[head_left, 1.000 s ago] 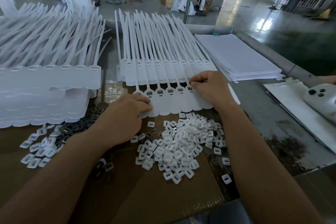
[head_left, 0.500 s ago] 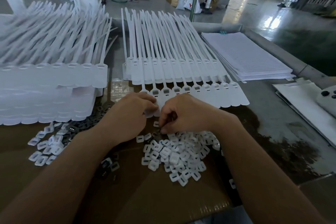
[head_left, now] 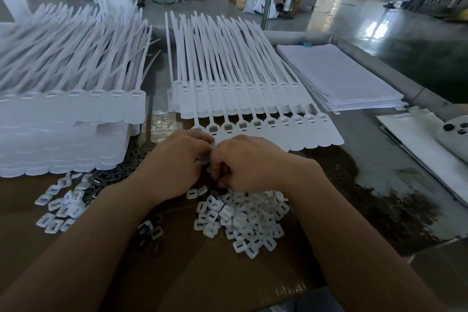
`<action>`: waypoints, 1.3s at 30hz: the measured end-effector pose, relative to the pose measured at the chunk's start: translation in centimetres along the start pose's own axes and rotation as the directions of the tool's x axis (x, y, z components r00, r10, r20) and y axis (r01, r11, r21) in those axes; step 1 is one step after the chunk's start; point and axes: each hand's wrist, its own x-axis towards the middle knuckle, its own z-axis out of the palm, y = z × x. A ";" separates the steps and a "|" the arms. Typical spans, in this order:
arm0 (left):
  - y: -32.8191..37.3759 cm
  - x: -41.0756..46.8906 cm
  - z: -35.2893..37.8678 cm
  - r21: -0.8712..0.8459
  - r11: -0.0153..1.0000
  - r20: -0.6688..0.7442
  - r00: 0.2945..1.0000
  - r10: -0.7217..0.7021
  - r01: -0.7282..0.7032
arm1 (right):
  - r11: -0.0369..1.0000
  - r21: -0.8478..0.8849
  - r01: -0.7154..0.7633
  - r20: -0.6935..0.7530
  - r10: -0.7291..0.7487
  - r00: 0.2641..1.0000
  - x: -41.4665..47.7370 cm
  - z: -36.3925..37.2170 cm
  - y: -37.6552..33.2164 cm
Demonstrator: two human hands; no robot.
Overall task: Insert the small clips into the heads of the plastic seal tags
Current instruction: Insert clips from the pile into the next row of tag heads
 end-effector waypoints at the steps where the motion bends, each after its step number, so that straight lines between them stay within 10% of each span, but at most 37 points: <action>1: 0.0 0.0 0.0 0.005 1.000 -0.007 1.000 0.000 0.000 | 1.000 0.019 0.016 0.012 -0.016 1.000 0.0 0.0 0.1; 14: 0.2 0.1 0.1 0.074 0.996 -0.031 0.998 -0.050 0.052 | 0.880 0.474 0.038 -0.240 0.087 0.967 -0.9 -0.7 3.9; 25: 0.2 -0.1 0.2 0.065 0.996 -0.044 0.998 -0.053 0.056 | 0.723 0.648 -0.241 -0.474 0.630 0.615 -1.2 -0.3 10.6; 39: 0.2 -0.3 0.4 0.067 0.997 -0.045 0.998 -0.037 0.040 | 0.696 0.629 -0.345 -0.414 0.676 0.609 -1.5 0.2 11.7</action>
